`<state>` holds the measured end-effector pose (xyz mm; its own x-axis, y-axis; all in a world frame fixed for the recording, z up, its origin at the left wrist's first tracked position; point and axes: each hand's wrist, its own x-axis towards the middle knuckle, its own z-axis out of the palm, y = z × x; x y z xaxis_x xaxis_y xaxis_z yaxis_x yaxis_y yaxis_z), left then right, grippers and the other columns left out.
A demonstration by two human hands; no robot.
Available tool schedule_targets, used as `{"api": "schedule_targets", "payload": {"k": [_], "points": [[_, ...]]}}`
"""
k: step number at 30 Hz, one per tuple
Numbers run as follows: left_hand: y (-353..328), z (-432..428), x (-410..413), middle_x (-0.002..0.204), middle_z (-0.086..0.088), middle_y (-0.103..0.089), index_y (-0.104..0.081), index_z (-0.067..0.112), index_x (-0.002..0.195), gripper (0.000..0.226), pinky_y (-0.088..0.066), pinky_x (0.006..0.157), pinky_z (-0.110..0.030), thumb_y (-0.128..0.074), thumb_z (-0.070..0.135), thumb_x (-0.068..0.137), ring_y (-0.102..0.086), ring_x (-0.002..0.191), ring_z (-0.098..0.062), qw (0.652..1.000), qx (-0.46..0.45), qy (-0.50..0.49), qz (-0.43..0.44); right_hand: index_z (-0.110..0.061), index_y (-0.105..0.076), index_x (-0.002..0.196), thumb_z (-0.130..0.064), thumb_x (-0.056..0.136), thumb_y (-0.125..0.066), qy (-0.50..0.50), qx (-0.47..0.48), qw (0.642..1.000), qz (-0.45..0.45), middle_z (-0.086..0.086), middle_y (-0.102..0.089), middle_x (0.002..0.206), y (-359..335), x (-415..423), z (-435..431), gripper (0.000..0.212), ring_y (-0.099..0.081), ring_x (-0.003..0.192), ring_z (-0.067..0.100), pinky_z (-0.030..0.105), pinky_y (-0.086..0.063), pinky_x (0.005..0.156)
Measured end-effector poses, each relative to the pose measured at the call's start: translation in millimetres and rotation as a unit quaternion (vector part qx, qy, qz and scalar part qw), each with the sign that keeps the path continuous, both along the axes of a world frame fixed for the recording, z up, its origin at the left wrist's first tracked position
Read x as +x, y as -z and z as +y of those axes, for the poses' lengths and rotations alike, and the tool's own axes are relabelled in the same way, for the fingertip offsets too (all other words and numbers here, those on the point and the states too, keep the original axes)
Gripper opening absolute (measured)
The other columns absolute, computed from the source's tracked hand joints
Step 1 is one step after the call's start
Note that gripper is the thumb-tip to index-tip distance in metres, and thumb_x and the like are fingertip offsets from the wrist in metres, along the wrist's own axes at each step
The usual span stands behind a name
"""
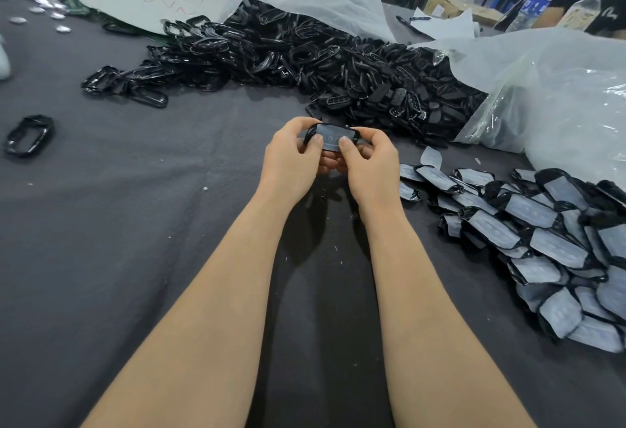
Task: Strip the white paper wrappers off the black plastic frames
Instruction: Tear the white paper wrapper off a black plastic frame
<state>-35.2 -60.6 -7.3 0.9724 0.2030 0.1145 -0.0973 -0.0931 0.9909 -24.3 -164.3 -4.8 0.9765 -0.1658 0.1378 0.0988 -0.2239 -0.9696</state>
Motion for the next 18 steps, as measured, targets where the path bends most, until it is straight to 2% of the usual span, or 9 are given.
{"api": "schedule_targets", "payload": {"k": [3, 7, 10, 13, 18], "points": [[-0.7, 0.4, -0.7, 0.097, -0.008, -0.07, -0.049, 0.026, 0.109, 0.021, -0.058, 0.076, -0.03, -0.056, 0.013, 0.094, -0.07, 0.081, -0.015, 1.0, 0.011, 0.006, 0.0, -0.012, -0.056, 0.109, -0.011, 0.092, -0.059, 0.001, 0.005, 1.0, 0.002, 0.006, -0.069, 0.085, -0.4, -1.1, 0.4, 0.017, -0.069, 0.081, 0.025, 0.046, -0.056, 0.083], [-2.3, 1.5, -1.5, 0.083, -0.002, -0.069, -0.05, 0.029, 0.099, 0.023, -0.056, 0.064, -0.02, -0.054, 0.006, 0.094, -0.068, 0.064, -0.005, 1.0, -0.021, 0.008, -0.007, -0.019, -0.059, 0.098, -0.013, 0.093, -0.058, 0.008, 0.012, 1.0, 0.004, 0.008, -0.07, 0.091, -1.3, -0.9, 1.2, 0.008, -0.069, 0.085, 0.025, 0.047, -0.055, 0.085], [-3.2, 1.8, -1.8, 0.078, -0.001, -0.069, -0.05, 0.033, 0.092, 0.029, -0.055, 0.062, -0.017, -0.055, 0.005, 0.094, -0.067, 0.062, -0.003, 1.0, -0.026, 0.013, -0.01, -0.011, -0.059, 0.098, -0.009, 0.094, -0.056, 0.015, 0.016, 1.0, -0.003, 0.011, -0.067, 0.096, -1.8, 1.5, 0.7, 0.006, -0.067, 0.092, 0.028, 0.042, -0.056, 0.085], [-3.8, 2.1, -2.4, 0.077, -0.001, -0.069, -0.051, 0.032, 0.092, 0.027, -0.053, 0.058, -0.015, -0.055, 0.005, 0.093, -0.067, 0.06, -0.003, 0.999, -0.039, 0.019, -0.011, -0.01, -0.058, 0.099, -0.009, 0.094, -0.056, 0.023, -0.006, 1.0, -0.014, 0.014, -0.066, 0.098, -1.9, 1.6, 1.1, 0.005, -0.066, 0.094, 0.03, 0.04, -0.056, 0.083], [-2.6, 2.3, -0.7, 0.077, 0.0, -0.069, -0.051, 0.025, 0.102, 0.014, -0.054, 0.059, -0.018, -0.059, 0.016, 0.093, -0.069, 0.062, -0.006, 0.999, -0.03, 0.014, -0.002, -0.011, -0.06, 0.099, -0.012, 0.093, -0.057, 0.025, -0.062, 0.997, -0.041, 0.009, -0.066, 0.095, -3.9, -0.2, -1.2, 0.006, -0.064, 0.093, 0.025, 0.041, -0.052, 0.088]]}}
